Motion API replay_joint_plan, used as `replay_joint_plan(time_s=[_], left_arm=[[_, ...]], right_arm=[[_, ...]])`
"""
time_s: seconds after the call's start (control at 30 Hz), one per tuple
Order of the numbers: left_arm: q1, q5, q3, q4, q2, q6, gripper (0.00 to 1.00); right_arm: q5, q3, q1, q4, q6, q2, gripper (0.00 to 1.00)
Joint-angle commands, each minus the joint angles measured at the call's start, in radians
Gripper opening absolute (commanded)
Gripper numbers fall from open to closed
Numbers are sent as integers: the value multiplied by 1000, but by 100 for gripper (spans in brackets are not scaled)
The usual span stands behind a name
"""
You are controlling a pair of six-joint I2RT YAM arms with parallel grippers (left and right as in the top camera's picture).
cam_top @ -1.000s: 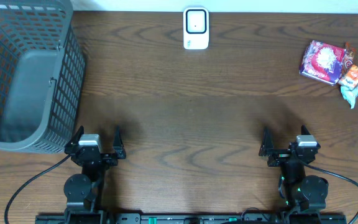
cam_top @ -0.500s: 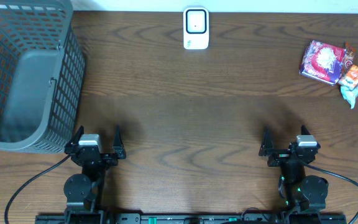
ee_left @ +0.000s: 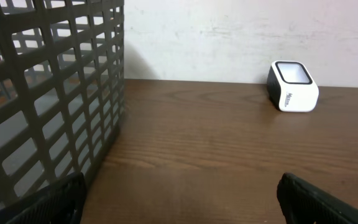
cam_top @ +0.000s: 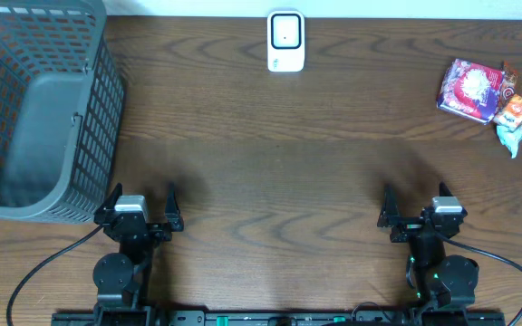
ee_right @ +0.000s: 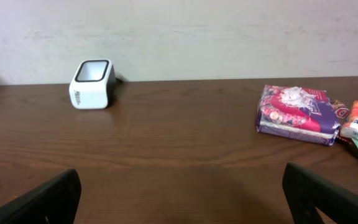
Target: Scan the item barcode
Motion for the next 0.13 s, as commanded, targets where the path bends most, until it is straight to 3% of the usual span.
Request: replay_joint_plan(time_s=[0.0,0.1], left_arm=[[5,-13,-8,-48,-6,-13,98],[5,-13,-8,-48,-6,-13,98]], right_arm=[[5,-2,-13,-5,-11,-6,99],[5,-2,-13,-5,-11,-6,99]])
